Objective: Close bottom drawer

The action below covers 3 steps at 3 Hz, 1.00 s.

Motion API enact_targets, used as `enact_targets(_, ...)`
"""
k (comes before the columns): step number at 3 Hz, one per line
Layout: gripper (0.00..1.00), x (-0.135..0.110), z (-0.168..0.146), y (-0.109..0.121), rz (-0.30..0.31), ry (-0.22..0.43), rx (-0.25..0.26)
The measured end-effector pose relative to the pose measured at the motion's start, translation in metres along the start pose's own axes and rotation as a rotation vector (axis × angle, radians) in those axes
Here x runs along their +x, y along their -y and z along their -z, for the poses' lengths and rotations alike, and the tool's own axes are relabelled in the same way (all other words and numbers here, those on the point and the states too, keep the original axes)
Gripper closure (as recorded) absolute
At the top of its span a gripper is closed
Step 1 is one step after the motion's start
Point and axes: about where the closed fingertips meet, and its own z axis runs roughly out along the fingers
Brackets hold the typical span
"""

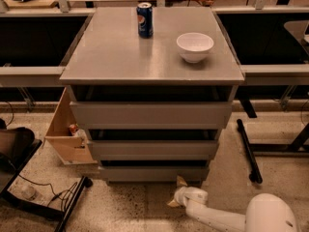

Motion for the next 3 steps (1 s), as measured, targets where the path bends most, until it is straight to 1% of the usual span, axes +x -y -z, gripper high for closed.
enact_targets(1,0.49,-0.002,0.009,0.004,-0.002,-0.021,0.012)
enact_targets(2,0.72,-0.009,0.047,0.014,0.006,-0.088,0.041)
enact_targets(3,0.96,-0.046,0.107,0.049,0.027,-0.126,0.134)
